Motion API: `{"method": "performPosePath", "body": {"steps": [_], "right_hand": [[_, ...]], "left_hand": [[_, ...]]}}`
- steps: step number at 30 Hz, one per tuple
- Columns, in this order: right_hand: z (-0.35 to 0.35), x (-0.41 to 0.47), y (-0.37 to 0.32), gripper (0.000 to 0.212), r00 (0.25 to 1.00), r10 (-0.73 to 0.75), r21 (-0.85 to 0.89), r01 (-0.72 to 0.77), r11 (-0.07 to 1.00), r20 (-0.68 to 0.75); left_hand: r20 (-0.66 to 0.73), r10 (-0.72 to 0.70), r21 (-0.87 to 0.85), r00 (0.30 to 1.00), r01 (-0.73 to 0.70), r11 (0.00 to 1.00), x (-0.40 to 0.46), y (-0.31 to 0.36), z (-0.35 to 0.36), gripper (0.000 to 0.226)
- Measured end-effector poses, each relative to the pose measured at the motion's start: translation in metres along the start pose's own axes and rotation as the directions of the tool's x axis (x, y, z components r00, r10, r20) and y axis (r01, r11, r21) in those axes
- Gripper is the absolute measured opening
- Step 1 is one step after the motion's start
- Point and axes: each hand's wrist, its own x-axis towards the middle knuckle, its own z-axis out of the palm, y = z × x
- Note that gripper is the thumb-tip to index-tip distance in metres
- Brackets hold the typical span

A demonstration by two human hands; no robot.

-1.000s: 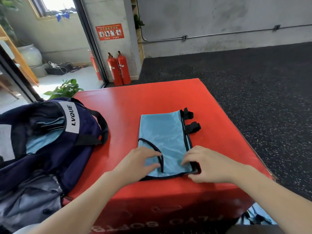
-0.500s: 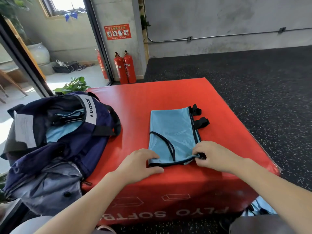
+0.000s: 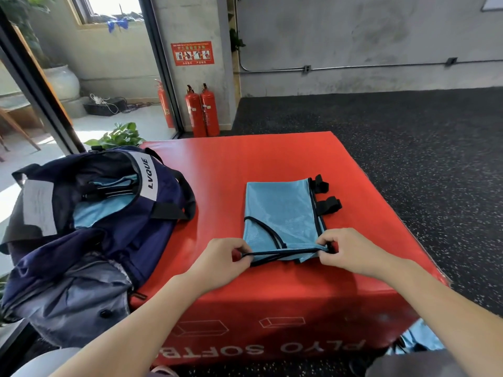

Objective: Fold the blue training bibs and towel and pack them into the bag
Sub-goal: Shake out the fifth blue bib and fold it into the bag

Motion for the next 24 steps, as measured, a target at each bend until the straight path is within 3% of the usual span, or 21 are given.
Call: {"method": "performPosePath", "body": {"steps": [5,8,13,18,22,24], "right_hand": [[-0.010,-0.005,-0.007,0.009,1.000,0.002,-0.007,-0.002,1.000,0.013],[-0.020,-0.006,-0.012,0.008,0.999,0.000,0.019,-0.001,1.000,0.051],[-0.035,-0.003,-0.017,0.027,0.994,0.014,0.174,-0.032,0.984,0.104],[-0.042,0.020,-0.017,0.031,1.000,0.017,0.262,-0.010,0.965,-0.025],[-0.044,0.052,-0.020,0.007,0.989,0.078,0.309,-0.037,0.951,-0.122],[-0.044,0.070,-0.018,0.010,0.985,0.099,0.275,-0.057,0.960,-0.140]], "left_hand": [[-0.037,-0.004,-0.067,0.999,0.001,0.998,-0.003,0.008,-0.010,0.005],[0.023,-0.030,-0.196,0.999,0.034,0.980,-0.005,0.019,-0.019,0.006],[0.141,-0.039,-0.349,0.989,0.087,0.933,0.000,0.035,-0.034,0.010],[0.144,-0.104,-0.504,0.984,0.164,0.848,0.024,0.042,-0.037,0.013],[0.053,-0.202,-0.560,0.978,0.196,0.805,0.057,0.035,-0.039,0.019],[0.009,-0.265,-0.577,0.964,0.221,0.786,0.072,0.027,-0.037,0.026]]}}
